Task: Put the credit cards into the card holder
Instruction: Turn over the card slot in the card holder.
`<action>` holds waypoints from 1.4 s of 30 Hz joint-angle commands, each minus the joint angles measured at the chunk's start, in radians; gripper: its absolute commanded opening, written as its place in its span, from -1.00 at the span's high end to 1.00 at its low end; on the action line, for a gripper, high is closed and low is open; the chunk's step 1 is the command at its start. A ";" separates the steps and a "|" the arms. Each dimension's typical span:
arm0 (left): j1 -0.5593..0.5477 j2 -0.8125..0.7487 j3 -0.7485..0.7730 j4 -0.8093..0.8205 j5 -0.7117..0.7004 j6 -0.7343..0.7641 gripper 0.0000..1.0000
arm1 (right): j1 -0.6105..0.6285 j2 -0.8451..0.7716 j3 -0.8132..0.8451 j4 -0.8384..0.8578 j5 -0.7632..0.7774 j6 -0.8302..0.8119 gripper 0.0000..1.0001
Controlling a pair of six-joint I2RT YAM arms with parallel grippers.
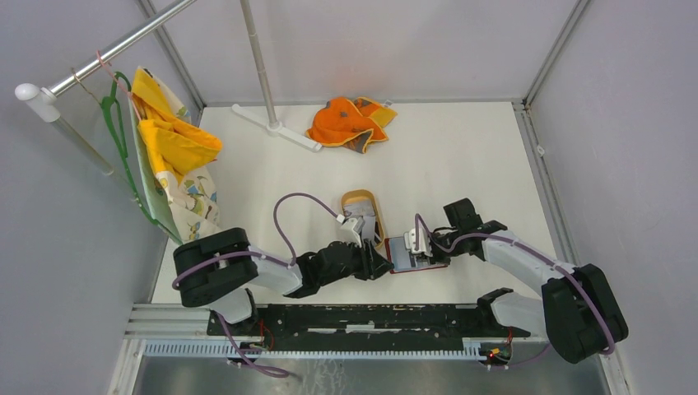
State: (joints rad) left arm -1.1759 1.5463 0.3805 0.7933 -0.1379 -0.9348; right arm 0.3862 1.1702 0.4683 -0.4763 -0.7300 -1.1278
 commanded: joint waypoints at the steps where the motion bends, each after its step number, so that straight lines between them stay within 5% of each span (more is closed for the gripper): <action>1: 0.032 0.062 0.018 0.161 0.059 -0.058 0.08 | 0.010 0.010 0.024 0.076 0.026 0.051 0.74; 20: 0.035 0.112 0.163 -0.068 0.004 -0.057 0.36 | 0.047 0.107 0.039 0.011 0.141 0.002 0.73; 42: 0.034 0.164 0.257 -0.194 -0.018 -0.058 0.19 | 0.046 0.144 0.047 0.005 0.176 0.032 0.74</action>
State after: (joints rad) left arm -1.1446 1.6955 0.5972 0.5846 -0.1471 -0.9722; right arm 0.4286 1.2842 0.5259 -0.4538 -0.6533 -1.0893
